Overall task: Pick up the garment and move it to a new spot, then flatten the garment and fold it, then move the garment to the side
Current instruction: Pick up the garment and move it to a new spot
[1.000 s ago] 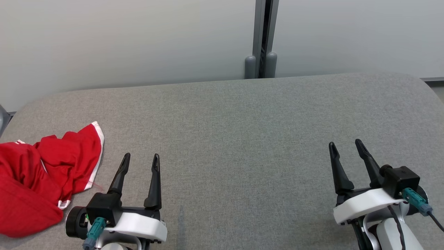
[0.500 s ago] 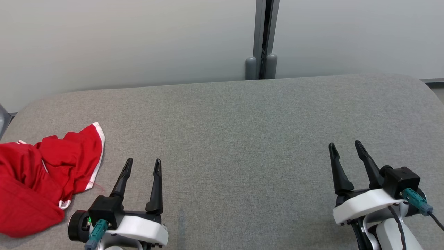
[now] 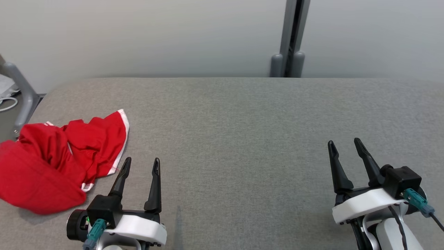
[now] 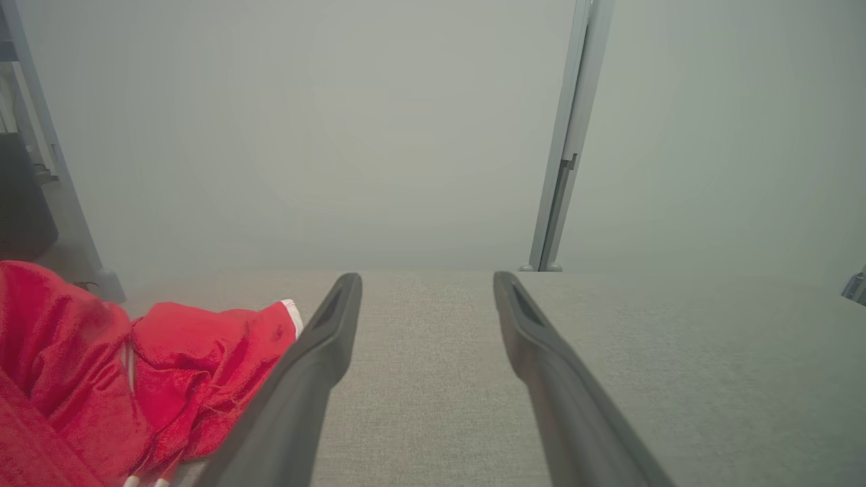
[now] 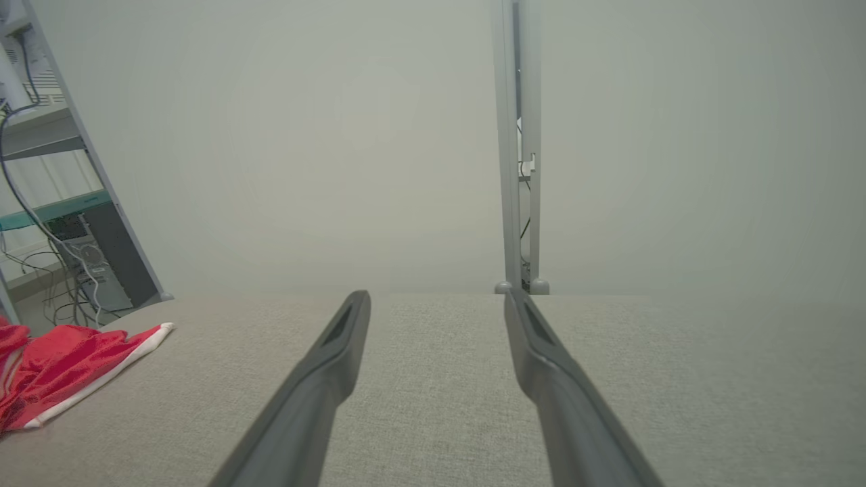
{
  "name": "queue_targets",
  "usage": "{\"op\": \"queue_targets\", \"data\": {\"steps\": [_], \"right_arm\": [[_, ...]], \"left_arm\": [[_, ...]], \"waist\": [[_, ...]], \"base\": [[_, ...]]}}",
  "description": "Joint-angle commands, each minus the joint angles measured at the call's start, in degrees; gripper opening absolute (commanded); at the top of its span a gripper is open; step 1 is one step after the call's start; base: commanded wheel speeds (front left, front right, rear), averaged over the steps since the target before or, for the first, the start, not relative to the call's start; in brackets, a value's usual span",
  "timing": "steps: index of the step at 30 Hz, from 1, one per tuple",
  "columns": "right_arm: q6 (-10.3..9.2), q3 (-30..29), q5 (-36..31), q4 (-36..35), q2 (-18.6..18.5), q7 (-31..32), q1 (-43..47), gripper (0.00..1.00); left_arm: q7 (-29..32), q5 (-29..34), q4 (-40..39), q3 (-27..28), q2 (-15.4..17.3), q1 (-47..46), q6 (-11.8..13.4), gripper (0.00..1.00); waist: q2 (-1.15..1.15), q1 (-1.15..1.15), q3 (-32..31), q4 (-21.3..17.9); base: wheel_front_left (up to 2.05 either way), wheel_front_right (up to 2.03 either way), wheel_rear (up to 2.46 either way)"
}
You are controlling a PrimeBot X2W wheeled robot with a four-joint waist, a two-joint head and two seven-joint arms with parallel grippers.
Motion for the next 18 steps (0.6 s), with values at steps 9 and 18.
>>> {"op": "queue_targets", "data": {"steps": [9, 18], "right_arm": [[0.02, 2.04, 0.86, -3.97, -0.33, -0.26, 1.09, 1.0], [0.02, 5.4, 2.47, -4.81, -0.33, -0.26, 2.46, 1.0]], "left_arm": [[-0.26, 0.93, -0.77, 2.4, 0.28, 0.26, -0.11, 1.0], [-0.26, 2.08, -1.72, 4.57, 0.28, 1.82, -0.43, 1.0]], "waist": [[0.0, 0.0, 0.6, 11.71], [0.0, 0.0, -1.78, 21.39]], "base": [[0.0, 0.0, 0.0], [0.0, 0.0, 0.0]]}}
